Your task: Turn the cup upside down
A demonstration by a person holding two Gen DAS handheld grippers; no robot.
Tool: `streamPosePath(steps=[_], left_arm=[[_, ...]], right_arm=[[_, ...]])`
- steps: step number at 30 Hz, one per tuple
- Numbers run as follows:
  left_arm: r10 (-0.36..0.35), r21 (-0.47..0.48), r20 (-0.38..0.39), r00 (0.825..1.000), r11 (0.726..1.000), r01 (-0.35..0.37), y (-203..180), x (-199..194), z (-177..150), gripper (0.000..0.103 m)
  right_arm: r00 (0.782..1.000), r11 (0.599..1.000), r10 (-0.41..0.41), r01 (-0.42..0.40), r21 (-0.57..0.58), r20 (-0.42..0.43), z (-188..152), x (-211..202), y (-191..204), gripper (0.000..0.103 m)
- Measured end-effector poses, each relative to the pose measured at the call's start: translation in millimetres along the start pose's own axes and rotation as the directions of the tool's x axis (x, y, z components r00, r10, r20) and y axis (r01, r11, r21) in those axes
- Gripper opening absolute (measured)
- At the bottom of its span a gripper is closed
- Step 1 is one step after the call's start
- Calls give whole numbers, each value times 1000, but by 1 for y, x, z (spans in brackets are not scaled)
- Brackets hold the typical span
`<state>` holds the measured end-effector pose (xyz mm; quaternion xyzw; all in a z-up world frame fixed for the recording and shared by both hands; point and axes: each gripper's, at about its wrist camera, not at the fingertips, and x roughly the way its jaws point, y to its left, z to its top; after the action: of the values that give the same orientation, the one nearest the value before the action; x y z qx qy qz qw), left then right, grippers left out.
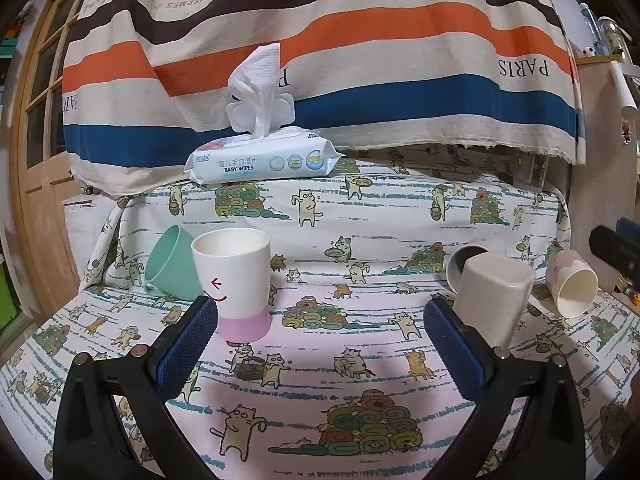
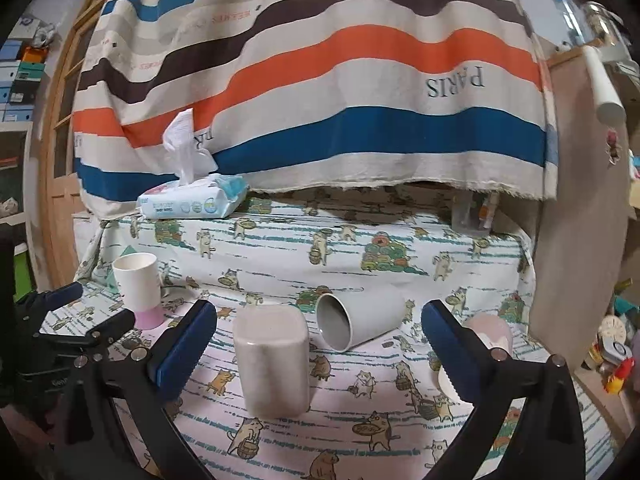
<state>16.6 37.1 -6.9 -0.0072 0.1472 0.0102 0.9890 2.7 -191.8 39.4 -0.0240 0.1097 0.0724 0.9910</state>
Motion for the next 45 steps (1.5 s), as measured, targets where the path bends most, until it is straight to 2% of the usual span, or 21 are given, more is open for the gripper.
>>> streamPosePath(steps=[5, 7, 13, 18, 22, 25, 31, 35, 45], left_arm=[[-10, 6, 1, 1000, 1000, 10, -2, 0, 0, 102], [-12, 5, 1, 1000, 1000, 12, -2, 0, 0, 102], [-12, 7, 0, 1000, 1000, 12, -2, 0, 0, 102], [-21, 13, -7, 1000, 1000, 21, -4, 1, 0, 102], [-23, 13, -10, 1000, 1000, 23, -5, 1, 0, 102], [-26, 15, -5, 1000, 1000, 26, -5, 1, 0, 103], [-35, 20, -8, 999, 999, 35, -6, 0, -1, 103], [-27, 13, -6, 1000, 1000, 27, -5, -1, -1, 102], [-28, 15, -4, 1000, 999, 28, -3, -2, -1, 102]], right_arm=[[999, 994, 51, -50, 92, -8, -17, 4, -14, 103], [999, 993, 45, -44, 112, -7, -21, 5, -17, 103], [1000, 1000, 18, -18, 23, 14, -28, 2, -10, 103], [997, 997, 70, -70, 45, -8, -28, 7, -14, 103], [995, 999, 43, -41, 18, -91, -32, 19, -7, 103], [997, 999, 41, -42, -19, -64, -32, 13, 0, 103], [997, 1000, 12, -10, 25, -76, -33, 13, -9, 103], [995, 998, 61, -61, -1, -79, -33, 12, -4, 103], [995, 998, 59, -59, 4, -80, -32, 13, -6, 103]])
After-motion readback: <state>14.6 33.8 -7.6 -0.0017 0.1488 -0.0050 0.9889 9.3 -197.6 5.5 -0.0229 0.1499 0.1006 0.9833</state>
